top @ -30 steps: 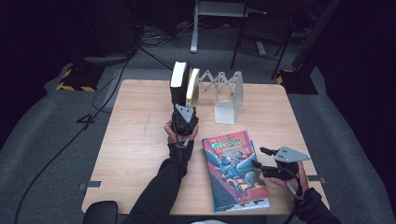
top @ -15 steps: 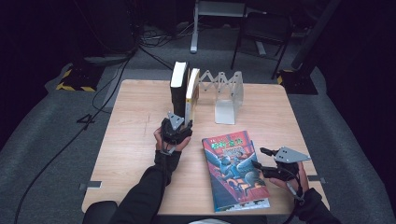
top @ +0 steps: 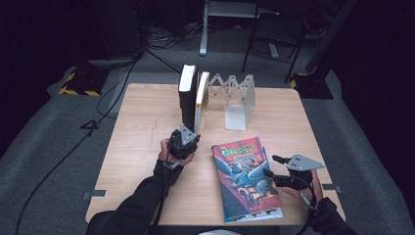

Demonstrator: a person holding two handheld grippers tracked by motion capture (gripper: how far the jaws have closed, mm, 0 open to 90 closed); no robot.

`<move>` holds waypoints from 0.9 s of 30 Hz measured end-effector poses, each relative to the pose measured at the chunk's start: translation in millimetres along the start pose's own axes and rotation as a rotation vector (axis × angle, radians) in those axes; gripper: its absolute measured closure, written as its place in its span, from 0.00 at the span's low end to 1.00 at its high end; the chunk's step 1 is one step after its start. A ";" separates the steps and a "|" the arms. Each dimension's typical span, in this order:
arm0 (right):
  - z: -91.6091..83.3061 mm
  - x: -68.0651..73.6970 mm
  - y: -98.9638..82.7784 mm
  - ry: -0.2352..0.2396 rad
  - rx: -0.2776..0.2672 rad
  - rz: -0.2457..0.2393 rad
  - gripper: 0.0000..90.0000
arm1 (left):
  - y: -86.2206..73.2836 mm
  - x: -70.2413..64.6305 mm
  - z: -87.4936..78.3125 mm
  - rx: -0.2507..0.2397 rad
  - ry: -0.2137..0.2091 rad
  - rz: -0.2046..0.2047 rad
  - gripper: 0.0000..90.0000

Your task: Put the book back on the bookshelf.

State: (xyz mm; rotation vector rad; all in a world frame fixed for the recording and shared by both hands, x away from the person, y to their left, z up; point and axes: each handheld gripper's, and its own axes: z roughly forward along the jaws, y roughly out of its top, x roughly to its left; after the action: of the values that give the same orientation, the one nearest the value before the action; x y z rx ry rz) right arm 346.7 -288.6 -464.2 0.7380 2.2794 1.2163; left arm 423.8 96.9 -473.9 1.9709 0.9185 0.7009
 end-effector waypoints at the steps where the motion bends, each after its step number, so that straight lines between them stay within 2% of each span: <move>1: 0.1 0.0 -0.1 0.000 0.000 0.001 0.42 | 0.6 0.3 1.6 -0.003 -0.004 -0.004 0.83; 6: -0.7 0.4 -0.2 -0.001 0.000 -0.001 0.42 | 0.8 0.6 4.7 0.001 -0.003 0.004 0.84; 10: -0.3 -0.7 -0.6 -0.003 -0.004 0.008 0.42 | 3.5 2.1 8.4 0.001 0.026 -0.001 0.86; 13: -0.5 0.0 -0.1 -0.002 -0.002 0.003 0.42 | 5.0 3.6 11.0 0.001 0.025 -0.018 0.86; 16: -0.2 -0.5 -0.4 -0.003 -0.004 0.008 0.42 | 8.1 5.2 16.4 -0.005 0.042 -0.038 0.86; 27: -1.0 -2.6 -1.6 -0.003 -0.007 0.018 0.42 | 14.4 8.9 30.3 -0.003 0.084 -0.059 0.88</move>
State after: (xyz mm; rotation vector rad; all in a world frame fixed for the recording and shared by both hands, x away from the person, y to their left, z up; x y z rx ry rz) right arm 347.6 -291.6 -464.8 0.7588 2.2697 1.2300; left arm 456.3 84.9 -475.5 1.9157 1.0211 0.7557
